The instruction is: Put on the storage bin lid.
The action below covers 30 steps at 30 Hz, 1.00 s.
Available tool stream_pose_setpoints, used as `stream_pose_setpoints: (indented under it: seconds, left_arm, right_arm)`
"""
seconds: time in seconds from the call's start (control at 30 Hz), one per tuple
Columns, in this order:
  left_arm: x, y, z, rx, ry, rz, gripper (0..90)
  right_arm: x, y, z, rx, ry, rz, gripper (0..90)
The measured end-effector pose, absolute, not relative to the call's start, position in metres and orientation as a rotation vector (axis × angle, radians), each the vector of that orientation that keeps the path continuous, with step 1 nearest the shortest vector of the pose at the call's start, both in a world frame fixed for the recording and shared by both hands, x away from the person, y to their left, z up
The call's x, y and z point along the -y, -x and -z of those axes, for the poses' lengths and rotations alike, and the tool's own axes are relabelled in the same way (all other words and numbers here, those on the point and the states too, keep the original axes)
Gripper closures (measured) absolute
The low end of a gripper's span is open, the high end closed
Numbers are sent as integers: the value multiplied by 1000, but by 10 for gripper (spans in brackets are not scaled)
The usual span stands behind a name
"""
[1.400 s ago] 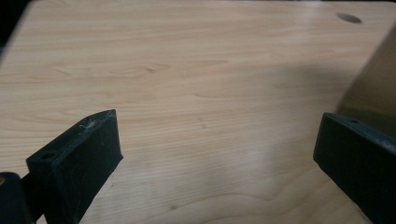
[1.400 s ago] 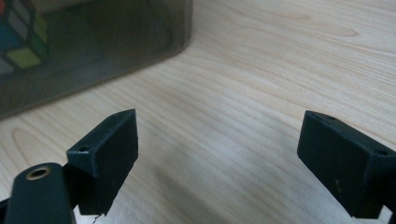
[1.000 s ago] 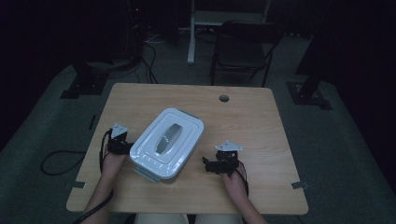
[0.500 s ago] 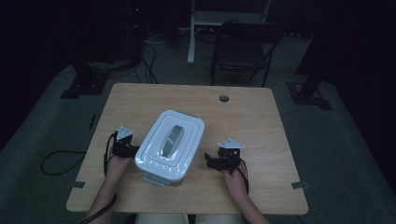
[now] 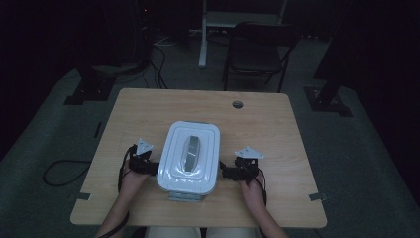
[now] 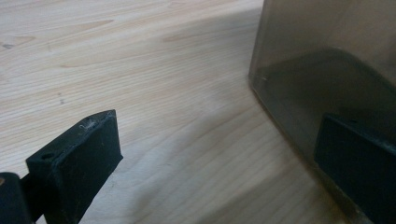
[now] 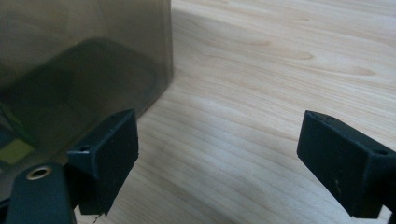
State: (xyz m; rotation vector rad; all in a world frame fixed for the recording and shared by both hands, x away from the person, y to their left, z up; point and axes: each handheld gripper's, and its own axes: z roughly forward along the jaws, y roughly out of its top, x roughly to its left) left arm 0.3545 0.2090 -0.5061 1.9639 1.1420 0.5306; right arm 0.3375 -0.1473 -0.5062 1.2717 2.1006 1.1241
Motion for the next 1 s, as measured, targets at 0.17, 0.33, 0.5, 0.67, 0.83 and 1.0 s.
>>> stream_pose_setpoints:
  seconds: [0.17, 0.33, 0.5, 0.67, 0.83, 1.0]
  left_arm:
    - [-199, -354, 503, -1119, -1986, -519, 16]
    - [-185, -353, 499, -1086, -2004, -500, 16]
    - [-171, -351, 497, -1053, -2014, -479, 16]
    - [-159, -352, 497, -1022, -2035, -459, 16]
    - [-149, -353, 495, -1006, -2059, -453, 16]
    - [-143, -353, 495, -994, -2069, -432, 16]
  right_arm:
    - [152, -337, 504, -2091, -1277, -1134, 126]
    - [158, -336, 504, -2089, -1270, -1159, 127]
    - [169, -336, 503, -2073, -1295, -1125, 128]
    - [183, -336, 505, -2066, -1293, -1116, 128]
    - [193, -338, 507, -2072, -1296, -1128, 128]
    - [201, -339, 506, -2081, -1288, -1126, 129]
